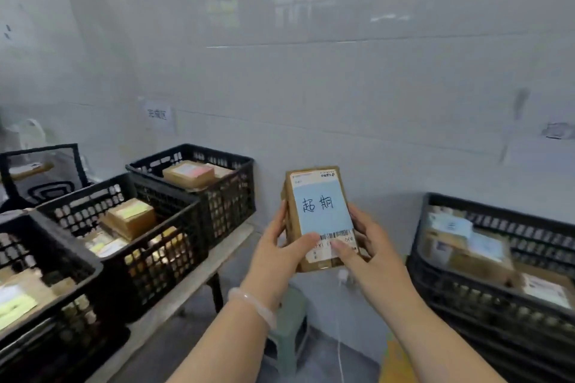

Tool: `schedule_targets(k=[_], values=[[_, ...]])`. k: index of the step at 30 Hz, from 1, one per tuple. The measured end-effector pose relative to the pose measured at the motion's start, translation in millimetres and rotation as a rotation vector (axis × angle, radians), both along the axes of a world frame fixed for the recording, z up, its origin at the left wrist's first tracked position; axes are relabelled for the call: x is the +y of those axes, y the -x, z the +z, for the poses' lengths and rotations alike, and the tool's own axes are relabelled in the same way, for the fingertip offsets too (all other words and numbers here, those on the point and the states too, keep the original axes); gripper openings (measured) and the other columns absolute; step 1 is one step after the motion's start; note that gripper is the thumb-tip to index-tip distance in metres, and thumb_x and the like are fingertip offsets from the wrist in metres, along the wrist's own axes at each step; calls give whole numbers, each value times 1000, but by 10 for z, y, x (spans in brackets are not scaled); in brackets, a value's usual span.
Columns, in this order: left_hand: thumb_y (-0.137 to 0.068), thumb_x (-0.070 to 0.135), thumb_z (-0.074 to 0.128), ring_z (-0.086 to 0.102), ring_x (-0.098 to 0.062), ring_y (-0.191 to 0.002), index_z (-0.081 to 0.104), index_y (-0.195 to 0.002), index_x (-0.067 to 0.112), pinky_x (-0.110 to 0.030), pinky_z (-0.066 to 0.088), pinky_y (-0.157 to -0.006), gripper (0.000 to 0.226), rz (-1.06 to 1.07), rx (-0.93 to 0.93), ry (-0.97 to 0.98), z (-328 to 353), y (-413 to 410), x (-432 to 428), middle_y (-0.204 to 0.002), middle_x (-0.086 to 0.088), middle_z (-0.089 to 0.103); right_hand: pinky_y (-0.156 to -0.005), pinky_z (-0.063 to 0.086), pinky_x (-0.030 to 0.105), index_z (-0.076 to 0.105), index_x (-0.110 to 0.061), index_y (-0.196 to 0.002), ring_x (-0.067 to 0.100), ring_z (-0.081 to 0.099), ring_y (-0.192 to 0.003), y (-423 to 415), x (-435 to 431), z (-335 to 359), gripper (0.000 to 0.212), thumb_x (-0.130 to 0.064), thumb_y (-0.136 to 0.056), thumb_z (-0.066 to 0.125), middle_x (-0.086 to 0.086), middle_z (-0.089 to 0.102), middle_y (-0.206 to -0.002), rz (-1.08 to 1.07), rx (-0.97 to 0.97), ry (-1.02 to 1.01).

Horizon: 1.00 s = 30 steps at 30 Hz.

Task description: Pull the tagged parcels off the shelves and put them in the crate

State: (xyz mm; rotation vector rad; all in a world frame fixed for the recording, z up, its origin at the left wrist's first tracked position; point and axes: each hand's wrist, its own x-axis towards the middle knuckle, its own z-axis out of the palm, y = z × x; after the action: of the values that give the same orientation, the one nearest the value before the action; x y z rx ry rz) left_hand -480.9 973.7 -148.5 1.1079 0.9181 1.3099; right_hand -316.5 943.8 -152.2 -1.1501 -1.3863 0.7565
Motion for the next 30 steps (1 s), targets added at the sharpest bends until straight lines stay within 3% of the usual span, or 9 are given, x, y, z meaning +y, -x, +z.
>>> schedule_targets(k=[3, 5, 9, 13, 16, 20, 27, 28, 30], values=[[-82, 10, 76, 72, -14, -96, 45, -138, 44, -30, 60, -69, 73, -138, 22, 19, -32, -825, -67, -122, 12, 66, -81, 47, 9, 43, -69, -119, -21, 48, -111, -805, -285, 33, 57, -30, -87, 70, -45, 52, -118, -101, -43, 12], [-83, 14, 75, 72, -15, -98, 44, -138, 48, -33, 60, -71, 71, -216, 43, 30, -31, -1340, -116, -129, 8, 64, -77, 43, 2, 41, -66, -122, -24, 45, -110, -1309, -477, 16, 56, -34, -86, 70, -47, 50, -118, -185, -56, 24], [-84, 14, 74, 72, -17, -99, 42, -139, 46, -39, 61, -77, 71, -367, 55, 44, -41, -2306, -185, -125, 6, 67, -101, 40, 21, 35, -49, -142, -9, 41, -126, -2212, -824, -69, 68, -48, -83, 67, -30, 43, -139, -346, -116, 91], [-83, 19, 76, 71, -14, -100, 42, -141, 46, -44, 59, -86, 72, -461, 99, 83, -160, -3047, -210, -120, 7, 70, -92, 39, 15, 31, -53, -140, -9, 43, -123, -2903, -1064, -134, 69, -51, -81, 67, -31, 43, -135, -485, -130, 117], [-83, 26, 76, 72, -8, -93, 42, -134, 51, -34, 61, -74, 66, -518, 139, 141, -217, -3462, -119, -115, 11, 72, -94, 39, 18, 28, -57, -137, -16, 41, -117, -3253, -1109, -230, 68, -53, -81, 66, -38, 41, -127, -543, -148, 150], [-80, 28, 79, 73, -7, -88, 44, -134, 49, -31, 60, -68, 68, -600, 202, 163, -257, -3983, 165, -110, 10, 73, -106, 38, 29, 27, -44, -147, -4, 40, -126, -3625, -974, -352, 72, -39, -88, 67, -25, 41, -142, -596, -198, 237], [-81, 29, 77, 74, -9, -82, 43, -136, 45, -25, 57, -56, 67, -755, 280, 329, -587, -4733, 706, -100, 8, 76, -114, 29, 36, 21, -53, -145, -1, 28, -137, -4160, -671, -520, 77, -48, -84, 67, -24, 32, -149, -699, -280, 380], [-80, 30, 77, 74, -10, -83, 45, -136, 42, -26, 58, -58, 66, -774, 299, 343, -624, -4835, 772, -102, 7, 76, -114, 28, 36, 21, -52, -146, 0, 27, -137, -4239, -616, -533, 77, -48, -85, 67, -22, 32, -150, -717, -293, 397], [-76, 34, 78, 73, -17, -92, 43, -142, 38, -35, 60, -78, 75, -808, 357, 359, -700, -5048, 882, -109, 4, 74, -114, 26, 34, 22, -48, -148, 0, 26, -138, -4403, -497, -564, 74, -47, -87, 65, -20, 32, -152, -765, -331, 434]])
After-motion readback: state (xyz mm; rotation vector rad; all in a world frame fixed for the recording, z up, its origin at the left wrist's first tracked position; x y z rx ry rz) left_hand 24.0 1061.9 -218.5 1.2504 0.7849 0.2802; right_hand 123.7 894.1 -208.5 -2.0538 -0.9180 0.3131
